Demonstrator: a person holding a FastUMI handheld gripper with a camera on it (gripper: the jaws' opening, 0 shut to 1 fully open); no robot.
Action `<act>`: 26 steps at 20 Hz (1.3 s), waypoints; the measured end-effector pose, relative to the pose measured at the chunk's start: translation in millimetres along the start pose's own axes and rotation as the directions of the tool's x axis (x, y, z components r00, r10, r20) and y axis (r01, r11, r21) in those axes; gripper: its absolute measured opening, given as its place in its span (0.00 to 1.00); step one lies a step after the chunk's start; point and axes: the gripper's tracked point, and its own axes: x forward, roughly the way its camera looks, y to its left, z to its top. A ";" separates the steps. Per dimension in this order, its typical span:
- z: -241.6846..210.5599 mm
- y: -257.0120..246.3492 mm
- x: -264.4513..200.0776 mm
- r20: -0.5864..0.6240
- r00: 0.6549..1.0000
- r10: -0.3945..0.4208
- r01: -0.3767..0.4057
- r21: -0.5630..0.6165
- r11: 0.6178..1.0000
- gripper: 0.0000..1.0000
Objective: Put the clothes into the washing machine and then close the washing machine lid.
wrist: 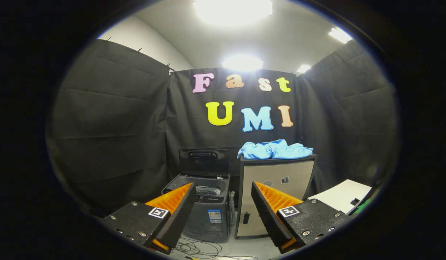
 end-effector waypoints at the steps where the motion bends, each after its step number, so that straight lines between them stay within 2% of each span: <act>1: 1.1 -0.6 1.9 -0.002 1.000 -0.004 0.004 0.005 1.000 0.94; 3: 5.2 -1.6 12.0 -0.005 1.000 -0.011 0.012 0.024 1.000 0.94; 7: 31.6 -20.1 46.8 0.026 0.996 -0.089 0.089 0.008 0.996 0.94; 16: 82.8 -104.8 171.8 0.044 0.951 -0.306 0.306 0.011 0.952 0.94; 22: 89.2 -165.5 261.0 -0.024 0.937 -0.349 0.350 0.029 0.936 0.94; 26: 77.6 -199.4 312.2 -0.090 0.933 -0.348 0.348 -0.009 0.937 0.94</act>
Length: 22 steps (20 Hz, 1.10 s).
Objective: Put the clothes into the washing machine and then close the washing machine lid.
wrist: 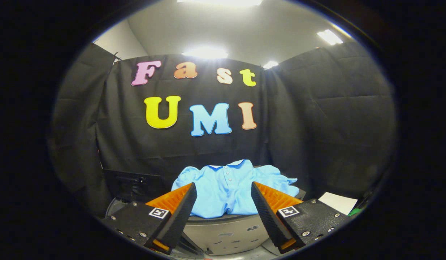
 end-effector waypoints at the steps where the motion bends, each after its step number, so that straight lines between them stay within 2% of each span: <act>1: -4.0 -2.2 14.4 -0.022 1.000 0.006 -0.007 -0.008 1.000 0.94; 6: -29.4 -6.1 81.5 -0.130 0.989 0.067 -0.062 0.043 0.997 0.94; 11: -53.8 -10.2 123.0 -0.223 0.967 0.124 -0.118 0.041 0.992 0.94; 14: -68.3 -12.2 145.8 -0.279 0.947 0.157 -0.140 0.080 0.987 0.94; 18: -89.6 -3.8 161.0 -0.373 0.905 0.205 -0.174 0.115 0.978 0.95; 22: -89.8 -6.9 166.8 -0.386 0.901 0.196 -0.165 0.111 0.980 0.94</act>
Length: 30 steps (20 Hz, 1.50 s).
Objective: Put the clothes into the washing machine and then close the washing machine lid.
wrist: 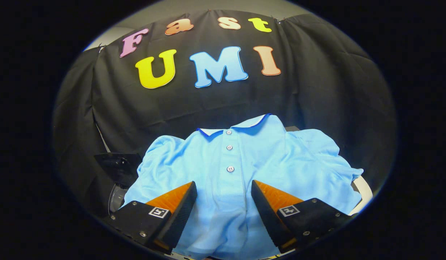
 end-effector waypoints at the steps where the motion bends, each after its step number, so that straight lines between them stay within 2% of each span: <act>1: -0.1 0.0 -0.3 0.004 1.000 -0.003 0.003 -0.016 1.000 0.92; 2: -2.8 -3.7 -0.4 0.007 1.000 -0.024 0.025 -0.043 0.999 0.91; 3: -3.1 -7.8 -1.8 0.023 0.999 -0.044 0.045 -0.066 0.997 0.83; 5: -0.6 -11.6 -2.8 0.047 0.997 -0.069 0.069 -0.004 0.998 0.66; 6: -1.4 -16.4 -3.1 0.054 0.996 -0.077 0.075 0.040 0.996 0.61; 7: -0.9 -18.6 -3.6 0.068 0.994 -0.080 0.075 0.074 0.994 0.39; 8: -1.4 -17.3 -7.1 0.085 0.994 -0.075 0.068 0.085 0.994 0.34; 9: -1.2 -15.0 -8.0 0.095 0.994 -0.063 0.055 0.085 0.995 0.19; 10: -3.6 -15.6 -7.4 0.098 0.993 -0.062 0.053 0.087 0.995 0.16; 13: -1.7 -17.2 -6.3 0.090 0.992 -0.092 0.088 0.042 0.995 0.07; 16: -2.1 -14.6 -10.3 0.111 0.986 -0.126 0.127 0.000 0.992 0.06; 20: 1.4 -9.4 -7.9 0.052 0.988 -0.144 0.147 -0.065 0.987 0.01; 22: 9.7 -2.4 -13.1 0.059 0.989 -0.135 0.137 -0.048 0.989 0.01; 26: 47.2 6.6 -27.4 0.127 0.982 -0.142 0.140 0.023 0.990 0.01; 30: 96.3 24.3 -41.7 0.188 0.973 -0.136 0.141 -0.016 0.990 0.01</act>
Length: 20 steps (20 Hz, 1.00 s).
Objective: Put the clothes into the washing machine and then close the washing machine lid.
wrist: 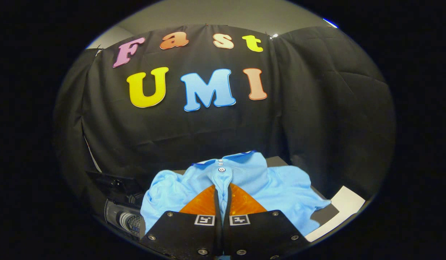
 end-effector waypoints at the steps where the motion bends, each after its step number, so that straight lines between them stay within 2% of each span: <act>1: 12.7 4.5 -2.1 0.014 1.000 -0.001 0.001 -0.007 1.000 0.01; 5: 50.1 24.4 -12.7 0.054 0.999 -0.004 0.005 -0.017 1.000 0.01; 9: 75.3 40.6 -23.2 0.083 0.996 -0.043 0.045 -0.026 0.999 0.01; 13: 79.9 67.0 -29.4 0.094 0.994 -0.063 0.066 -0.030 0.997 0.01; 20: 79.6 155.4 -48.9 0.110 0.994 -0.021 0.024 -0.029 0.999 0.01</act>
